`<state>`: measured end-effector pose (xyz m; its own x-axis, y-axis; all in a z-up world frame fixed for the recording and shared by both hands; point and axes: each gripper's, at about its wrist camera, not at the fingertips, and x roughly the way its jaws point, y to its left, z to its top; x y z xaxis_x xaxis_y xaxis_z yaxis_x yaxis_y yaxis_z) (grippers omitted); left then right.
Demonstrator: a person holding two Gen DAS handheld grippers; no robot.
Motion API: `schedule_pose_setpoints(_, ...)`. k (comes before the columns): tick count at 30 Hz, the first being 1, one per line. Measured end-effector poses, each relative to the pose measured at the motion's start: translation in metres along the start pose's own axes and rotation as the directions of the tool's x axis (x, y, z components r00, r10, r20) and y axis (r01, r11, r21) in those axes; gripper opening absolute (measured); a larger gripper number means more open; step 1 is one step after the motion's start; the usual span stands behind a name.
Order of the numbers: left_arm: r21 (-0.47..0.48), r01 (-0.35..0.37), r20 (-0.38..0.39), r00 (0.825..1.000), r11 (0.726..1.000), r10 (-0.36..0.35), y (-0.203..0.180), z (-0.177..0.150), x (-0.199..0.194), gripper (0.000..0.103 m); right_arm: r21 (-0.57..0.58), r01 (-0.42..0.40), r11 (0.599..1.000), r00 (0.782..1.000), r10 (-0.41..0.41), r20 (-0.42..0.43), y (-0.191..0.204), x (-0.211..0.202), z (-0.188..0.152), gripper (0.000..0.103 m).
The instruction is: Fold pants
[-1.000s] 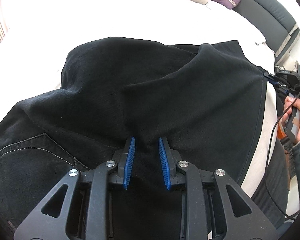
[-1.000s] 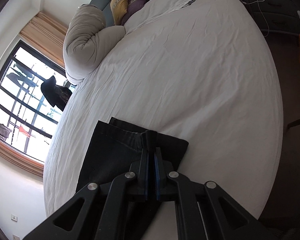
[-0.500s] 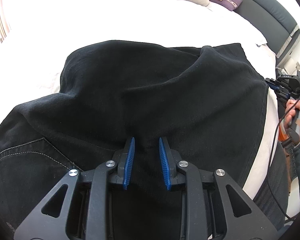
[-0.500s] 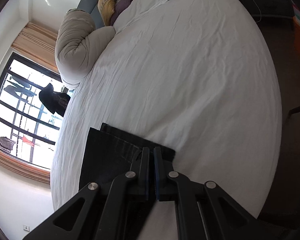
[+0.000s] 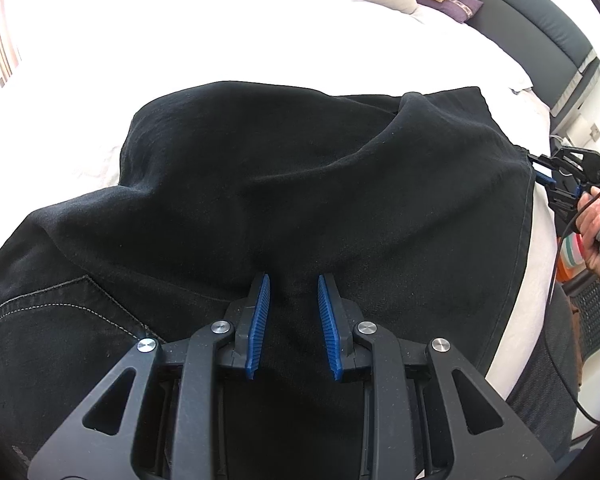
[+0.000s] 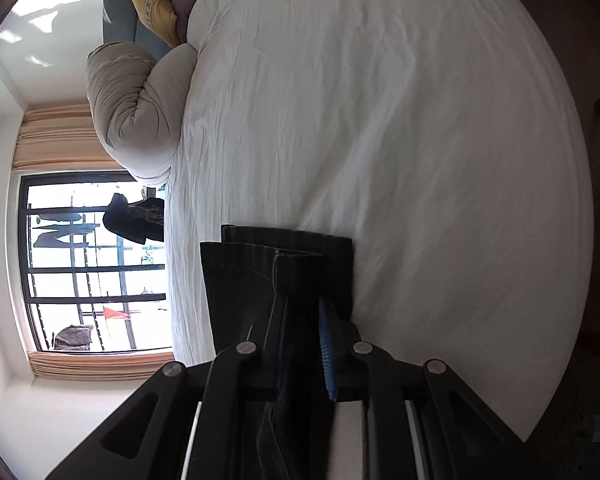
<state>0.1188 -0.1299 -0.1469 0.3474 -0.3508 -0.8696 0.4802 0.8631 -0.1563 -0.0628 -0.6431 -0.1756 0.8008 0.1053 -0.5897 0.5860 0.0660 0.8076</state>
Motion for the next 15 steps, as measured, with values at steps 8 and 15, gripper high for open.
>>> schedule_pose_setpoints(8,0.0,0.002,0.003,1.0,1.0,-0.002,0.001,-0.002,-0.001,0.024,0.031,-0.027,0.999,0.999,0.028,-0.035,0.0,0.012,0.002,0.027)
schedule_pose_setpoints(15,-0.003,0.001,-0.001,1.0,1.0,-0.001,0.001,-0.002,-0.001,0.024,-0.031,-0.026,0.999,1.0,0.026,-0.012,0.006,0.015,0.006,0.005)
